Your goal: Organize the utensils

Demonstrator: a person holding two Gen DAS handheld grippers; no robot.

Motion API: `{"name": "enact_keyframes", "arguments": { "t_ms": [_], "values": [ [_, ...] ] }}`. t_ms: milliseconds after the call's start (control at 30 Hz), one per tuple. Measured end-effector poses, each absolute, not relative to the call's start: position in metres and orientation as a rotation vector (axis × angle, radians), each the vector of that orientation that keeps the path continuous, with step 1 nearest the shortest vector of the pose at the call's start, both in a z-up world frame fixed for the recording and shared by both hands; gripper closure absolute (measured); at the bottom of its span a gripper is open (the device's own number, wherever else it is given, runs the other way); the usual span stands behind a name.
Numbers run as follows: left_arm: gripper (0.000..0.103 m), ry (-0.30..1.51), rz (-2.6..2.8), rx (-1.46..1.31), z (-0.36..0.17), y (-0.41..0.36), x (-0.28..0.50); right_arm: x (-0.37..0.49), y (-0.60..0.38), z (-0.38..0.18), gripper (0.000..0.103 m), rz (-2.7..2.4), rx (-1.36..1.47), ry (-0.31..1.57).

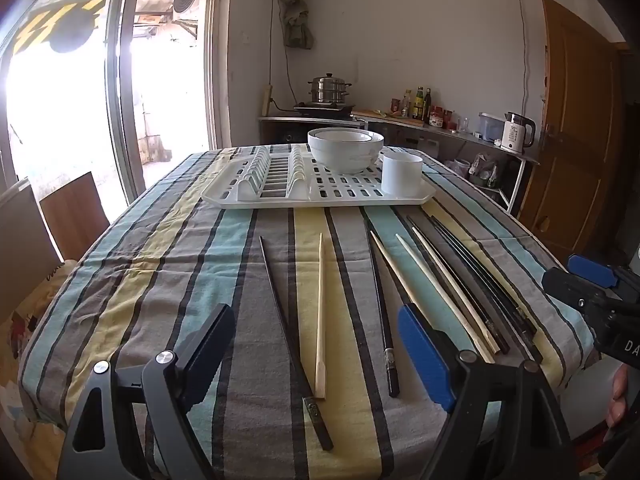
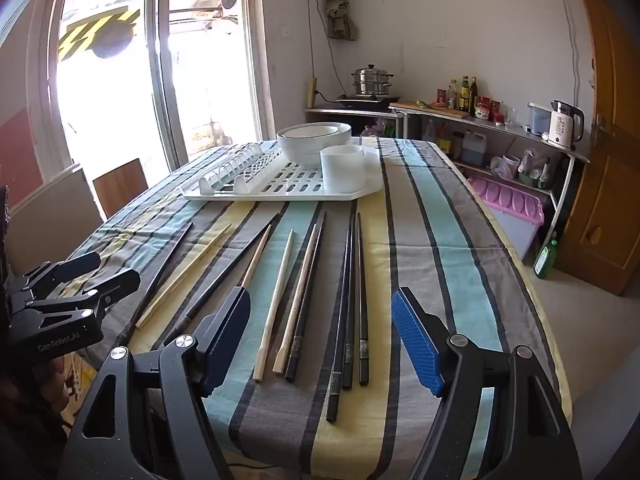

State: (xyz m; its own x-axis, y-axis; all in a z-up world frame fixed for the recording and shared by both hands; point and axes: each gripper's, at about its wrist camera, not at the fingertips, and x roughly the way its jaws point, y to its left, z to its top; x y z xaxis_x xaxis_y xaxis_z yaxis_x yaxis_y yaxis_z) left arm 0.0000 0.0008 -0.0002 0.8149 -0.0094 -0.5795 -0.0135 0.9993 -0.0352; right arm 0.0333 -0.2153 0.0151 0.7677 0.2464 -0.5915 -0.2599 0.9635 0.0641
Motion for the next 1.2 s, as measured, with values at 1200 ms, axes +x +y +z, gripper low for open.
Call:
{"name": "enact_keyframes", "arguments": {
  "t_ms": [1200],
  "values": [
    [0.019, 0.571, 0.04, -0.004, 0.0018, 0.0062, -0.0069, 0.032, -0.2112, 0.0161, 0.029, 0.275, -0.029, 0.631]
  ]
}}
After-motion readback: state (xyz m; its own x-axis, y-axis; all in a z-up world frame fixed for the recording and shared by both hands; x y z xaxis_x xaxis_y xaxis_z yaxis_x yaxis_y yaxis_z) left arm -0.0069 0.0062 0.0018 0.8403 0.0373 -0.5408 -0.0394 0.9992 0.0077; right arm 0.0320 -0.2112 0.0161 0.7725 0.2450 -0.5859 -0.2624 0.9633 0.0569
